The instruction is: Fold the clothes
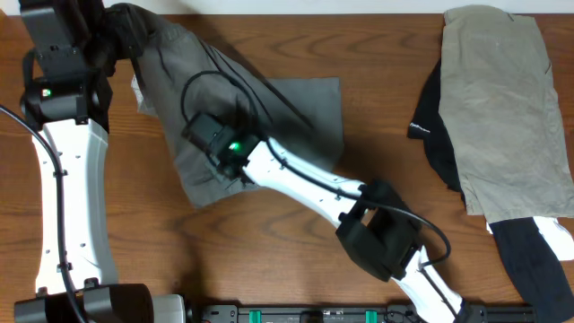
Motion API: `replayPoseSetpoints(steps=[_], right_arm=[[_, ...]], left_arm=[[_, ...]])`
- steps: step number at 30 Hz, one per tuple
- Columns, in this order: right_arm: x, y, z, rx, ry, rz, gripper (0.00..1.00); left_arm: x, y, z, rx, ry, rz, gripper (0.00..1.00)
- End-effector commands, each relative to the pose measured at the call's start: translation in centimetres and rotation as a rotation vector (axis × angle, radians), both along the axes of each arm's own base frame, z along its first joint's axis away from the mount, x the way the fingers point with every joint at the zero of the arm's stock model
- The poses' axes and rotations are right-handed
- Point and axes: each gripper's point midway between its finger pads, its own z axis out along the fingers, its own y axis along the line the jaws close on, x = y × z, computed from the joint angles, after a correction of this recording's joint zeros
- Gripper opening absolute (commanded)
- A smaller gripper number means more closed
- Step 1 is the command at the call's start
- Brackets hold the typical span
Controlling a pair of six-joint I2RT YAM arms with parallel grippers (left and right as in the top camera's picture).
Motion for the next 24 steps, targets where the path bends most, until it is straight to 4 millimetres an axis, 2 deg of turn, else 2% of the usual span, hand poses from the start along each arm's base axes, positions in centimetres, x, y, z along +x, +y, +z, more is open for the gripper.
replayPoseSetpoints(steps=[1, 5, 12, 22, 24], right_arm=[[1.5, -1.4, -0.7, 0.028, 0.070, 0.058, 0.01], [2.7, -3.8, -0.8, 0.084, 0.179, 0.080, 0.01], [5.1, -10.3, -1.8, 0.032, 0.265, 0.074, 0.01], [6.9, -15.0, -7.6, -0.028, 0.365, -0.013, 0.01], [7.8, -16.6, -8.6, -0.046, 0.370, -0.049, 0.01]], left_arm=[[-0.6, 0.3, 2.1, 0.005, -0.040, 0.015, 0.06], [-0.9, 0.2, 1.4, 0.000, -0.006, 0.015, 0.06], [-1.4, 0.1, 0.5, -0.061, 0.030, 0.042, 0.06], [-2.0, -0.1, -0.6, -0.092, 0.083, 0.052, 0.06], [-2.1, -0.1, -0.8, -0.094, 0.091, 0.052, 0.06]])
